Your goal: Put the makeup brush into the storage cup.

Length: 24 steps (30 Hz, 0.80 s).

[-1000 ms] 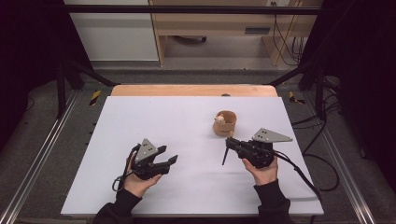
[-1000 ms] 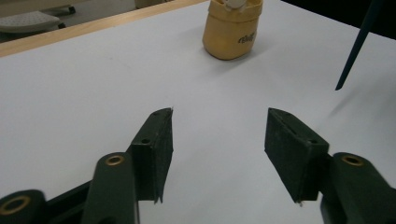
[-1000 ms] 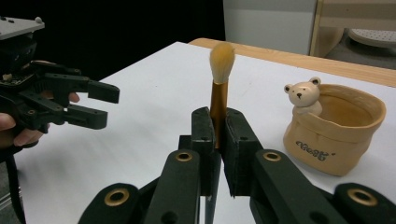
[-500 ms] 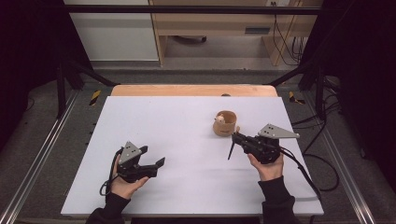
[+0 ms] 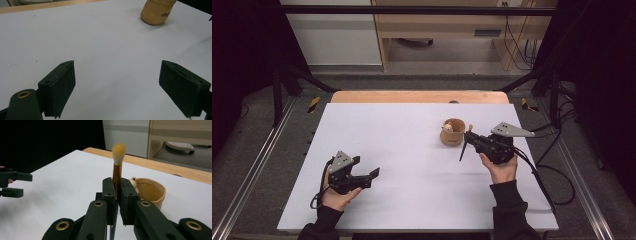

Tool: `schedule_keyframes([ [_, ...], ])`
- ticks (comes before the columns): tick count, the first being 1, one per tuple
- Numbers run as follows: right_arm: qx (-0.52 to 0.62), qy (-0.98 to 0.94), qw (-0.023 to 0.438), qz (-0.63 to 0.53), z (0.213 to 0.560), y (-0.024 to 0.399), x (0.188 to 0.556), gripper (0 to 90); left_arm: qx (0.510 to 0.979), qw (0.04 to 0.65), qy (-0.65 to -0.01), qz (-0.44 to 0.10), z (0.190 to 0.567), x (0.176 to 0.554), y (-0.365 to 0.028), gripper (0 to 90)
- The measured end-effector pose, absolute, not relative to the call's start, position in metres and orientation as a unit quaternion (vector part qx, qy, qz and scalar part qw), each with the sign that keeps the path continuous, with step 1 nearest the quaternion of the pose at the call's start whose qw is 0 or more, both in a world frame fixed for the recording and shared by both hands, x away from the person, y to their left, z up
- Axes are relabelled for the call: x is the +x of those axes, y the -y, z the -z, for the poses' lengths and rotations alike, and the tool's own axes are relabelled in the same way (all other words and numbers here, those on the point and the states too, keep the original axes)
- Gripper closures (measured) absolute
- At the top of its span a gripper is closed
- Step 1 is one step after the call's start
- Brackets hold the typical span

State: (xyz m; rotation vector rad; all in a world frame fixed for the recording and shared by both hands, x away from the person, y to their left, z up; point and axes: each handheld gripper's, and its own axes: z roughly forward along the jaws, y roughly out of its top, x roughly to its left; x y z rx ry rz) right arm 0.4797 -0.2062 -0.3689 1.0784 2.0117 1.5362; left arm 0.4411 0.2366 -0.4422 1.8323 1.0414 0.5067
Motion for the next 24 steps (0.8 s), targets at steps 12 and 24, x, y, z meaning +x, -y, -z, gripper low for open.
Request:
schedule_keyframes([
  [12, 0.400, -0.714, 0.204, -0.537, 0.363, 0.208, 0.499, 83.8, 0.746, 0.461, -0.433, -0.208, 0.443, 0.444, -0.244, 13.0],
  [24, 0.408, -0.707, 0.217, -0.535, 0.351, 0.204, 0.519, 83.8, 0.746, 0.455, -0.439, -0.208, 0.445, 0.447, -0.250, 12.4],
])
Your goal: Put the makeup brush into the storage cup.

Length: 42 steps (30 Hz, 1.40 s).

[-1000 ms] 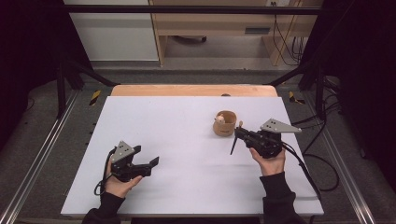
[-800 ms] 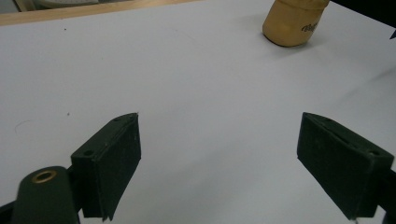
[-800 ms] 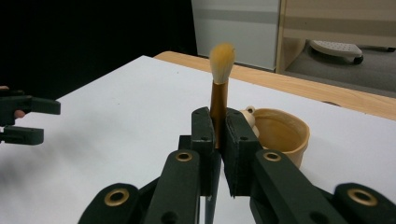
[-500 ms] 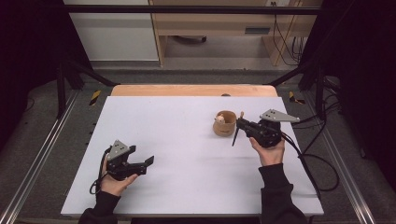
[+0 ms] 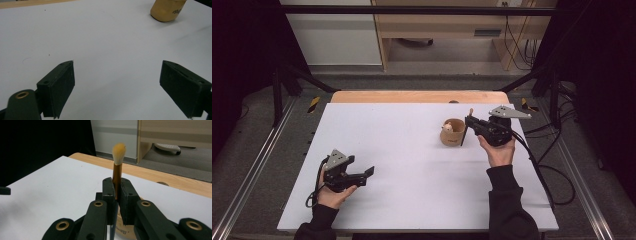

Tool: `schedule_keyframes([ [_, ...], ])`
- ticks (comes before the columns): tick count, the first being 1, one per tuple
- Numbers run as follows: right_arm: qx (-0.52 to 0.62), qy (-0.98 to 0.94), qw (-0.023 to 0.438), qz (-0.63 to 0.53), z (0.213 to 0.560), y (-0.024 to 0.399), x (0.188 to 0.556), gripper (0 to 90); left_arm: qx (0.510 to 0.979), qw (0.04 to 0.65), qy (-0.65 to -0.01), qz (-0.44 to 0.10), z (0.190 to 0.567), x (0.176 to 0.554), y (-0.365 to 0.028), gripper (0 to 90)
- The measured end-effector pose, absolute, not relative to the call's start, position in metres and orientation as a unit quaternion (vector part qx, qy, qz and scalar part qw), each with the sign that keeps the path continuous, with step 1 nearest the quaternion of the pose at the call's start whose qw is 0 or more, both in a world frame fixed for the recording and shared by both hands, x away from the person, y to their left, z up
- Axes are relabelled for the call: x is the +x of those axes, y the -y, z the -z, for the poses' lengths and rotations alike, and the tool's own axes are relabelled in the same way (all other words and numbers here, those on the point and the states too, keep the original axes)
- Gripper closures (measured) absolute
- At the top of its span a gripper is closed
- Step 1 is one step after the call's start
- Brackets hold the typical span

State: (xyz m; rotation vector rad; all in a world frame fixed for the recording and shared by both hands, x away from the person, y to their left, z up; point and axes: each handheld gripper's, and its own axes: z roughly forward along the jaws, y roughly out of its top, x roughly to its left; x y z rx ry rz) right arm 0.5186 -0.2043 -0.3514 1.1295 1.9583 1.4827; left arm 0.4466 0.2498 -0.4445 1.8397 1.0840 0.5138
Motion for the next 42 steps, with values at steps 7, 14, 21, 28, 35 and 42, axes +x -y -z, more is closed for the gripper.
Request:
schedule_keyframes([
  [7, 0.414, -0.703, 0.221, -0.535, 0.344, 0.203, 0.528, 83.7, 0.743, 0.456, -0.443, -0.210, 0.444, 0.447, -0.253, 12.4],
  [14, 0.421, -0.700, 0.229, -0.530, 0.338, 0.203, 0.537, 83.7, 0.742, 0.457, -0.443, -0.212, 0.444, 0.447, -0.255, 12.2],
  [21, 0.427, -0.697, 0.237, -0.525, 0.335, 0.201, 0.547, 83.7, 0.742, 0.456, -0.443, -0.211, 0.444, 0.447, -0.256, 12.1],
  [28, 0.436, -0.691, 0.244, -0.523, 0.332, 0.200, 0.559, 83.7, 0.743, 0.457, -0.442, -0.210, 0.443, 0.447, -0.257, 11.8],
  [35, 0.440, -0.693, 0.248, -0.514, 0.336, 0.194, 0.571, 83.7, 0.745, 0.456, -0.439, -0.210, 0.443, 0.447, -0.257, 11.7],
  [42, 0.447, -0.691, 0.253, -0.508, 0.342, 0.191, 0.580, 83.7, 0.747, 0.454, -0.438, -0.210, 0.443, 0.447, -0.257, 11.6],
])
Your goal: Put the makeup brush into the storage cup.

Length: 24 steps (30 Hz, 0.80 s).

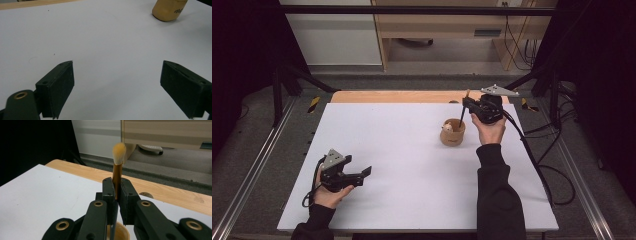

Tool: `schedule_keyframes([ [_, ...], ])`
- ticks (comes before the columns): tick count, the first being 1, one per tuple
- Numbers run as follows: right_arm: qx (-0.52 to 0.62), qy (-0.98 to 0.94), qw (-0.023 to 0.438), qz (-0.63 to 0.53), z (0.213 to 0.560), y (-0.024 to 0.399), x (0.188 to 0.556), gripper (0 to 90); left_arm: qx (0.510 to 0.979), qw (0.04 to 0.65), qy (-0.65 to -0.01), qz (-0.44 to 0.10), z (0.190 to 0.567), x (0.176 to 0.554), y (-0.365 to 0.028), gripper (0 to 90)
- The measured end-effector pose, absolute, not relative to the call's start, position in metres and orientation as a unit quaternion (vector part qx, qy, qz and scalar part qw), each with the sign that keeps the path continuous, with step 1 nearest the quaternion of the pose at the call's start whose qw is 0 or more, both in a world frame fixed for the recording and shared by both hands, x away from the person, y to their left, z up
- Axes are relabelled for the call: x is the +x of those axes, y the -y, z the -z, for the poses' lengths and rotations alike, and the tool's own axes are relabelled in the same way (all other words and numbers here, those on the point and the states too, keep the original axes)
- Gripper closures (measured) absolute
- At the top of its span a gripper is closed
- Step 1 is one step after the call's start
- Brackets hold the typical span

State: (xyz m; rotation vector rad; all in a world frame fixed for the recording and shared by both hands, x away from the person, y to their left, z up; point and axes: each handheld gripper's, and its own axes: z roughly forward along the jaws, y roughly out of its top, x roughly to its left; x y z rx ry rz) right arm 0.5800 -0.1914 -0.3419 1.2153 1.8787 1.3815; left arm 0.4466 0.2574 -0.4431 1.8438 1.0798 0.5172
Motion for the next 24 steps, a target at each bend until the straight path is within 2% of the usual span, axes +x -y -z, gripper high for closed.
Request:
schedule_keyframes([
  [24, 0.464, -0.705, 0.244, -0.478, 0.374, 0.179, 0.593, 83.7, 0.749, 0.451, -0.437, -0.210, 0.444, 0.447, -0.257, 11.6],
])
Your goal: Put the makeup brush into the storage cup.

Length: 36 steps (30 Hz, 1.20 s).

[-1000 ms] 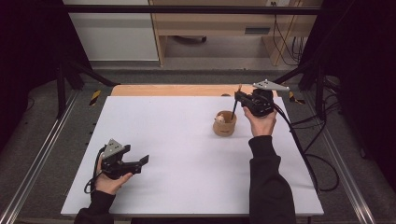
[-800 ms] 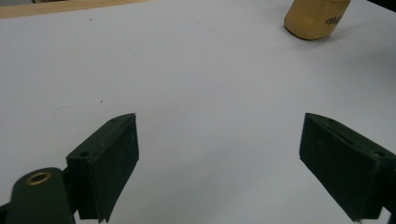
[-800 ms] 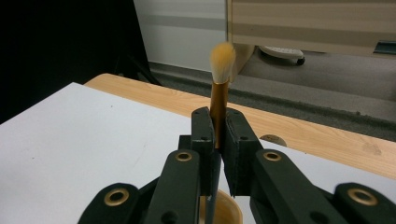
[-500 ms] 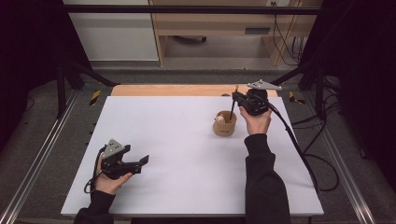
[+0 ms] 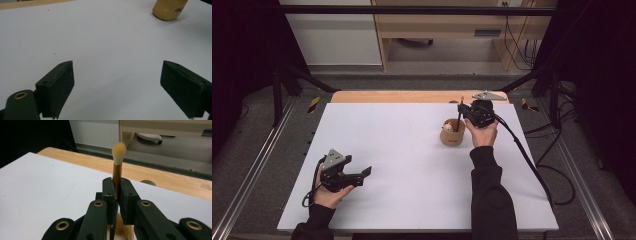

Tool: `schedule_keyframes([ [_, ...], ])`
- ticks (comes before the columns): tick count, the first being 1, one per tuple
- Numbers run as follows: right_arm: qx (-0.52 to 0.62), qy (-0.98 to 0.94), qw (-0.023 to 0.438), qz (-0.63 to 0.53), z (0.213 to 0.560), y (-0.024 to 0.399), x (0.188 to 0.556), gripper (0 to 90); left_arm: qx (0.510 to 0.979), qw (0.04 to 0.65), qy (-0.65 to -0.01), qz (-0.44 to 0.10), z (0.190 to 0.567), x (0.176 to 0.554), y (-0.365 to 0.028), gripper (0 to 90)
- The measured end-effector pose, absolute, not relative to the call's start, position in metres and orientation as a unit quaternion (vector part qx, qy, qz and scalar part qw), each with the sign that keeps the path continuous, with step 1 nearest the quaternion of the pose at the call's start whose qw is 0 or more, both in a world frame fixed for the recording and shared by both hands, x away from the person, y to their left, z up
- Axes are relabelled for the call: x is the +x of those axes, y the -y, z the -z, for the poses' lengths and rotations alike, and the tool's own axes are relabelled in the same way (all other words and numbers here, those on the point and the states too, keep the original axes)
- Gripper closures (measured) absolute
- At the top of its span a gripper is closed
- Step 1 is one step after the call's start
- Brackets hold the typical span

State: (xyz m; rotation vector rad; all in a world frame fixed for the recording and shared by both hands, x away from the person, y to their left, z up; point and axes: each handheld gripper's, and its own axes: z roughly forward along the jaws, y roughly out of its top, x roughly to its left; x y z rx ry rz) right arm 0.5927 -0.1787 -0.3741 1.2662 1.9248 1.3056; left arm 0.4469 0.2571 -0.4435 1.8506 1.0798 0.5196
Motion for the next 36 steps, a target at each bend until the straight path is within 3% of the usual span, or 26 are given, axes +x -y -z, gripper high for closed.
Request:
schedule_keyframes([
  [28, 0.479, -0.714, 0.228, -0.456, 0.399, 0.178, 0.593, 82.8, 0.752, 0.447, -0.435, -0.212, 0.444, 0.447, -0.257, 11.8],
  [36, 0.486, -0.711, 0.234, -0.452, 0.402, 0.180, 0.592, 73.7, 0.752, 0.448, -0.436, -0.211, 0.444, 0.447, -0.257, 11.8],
])
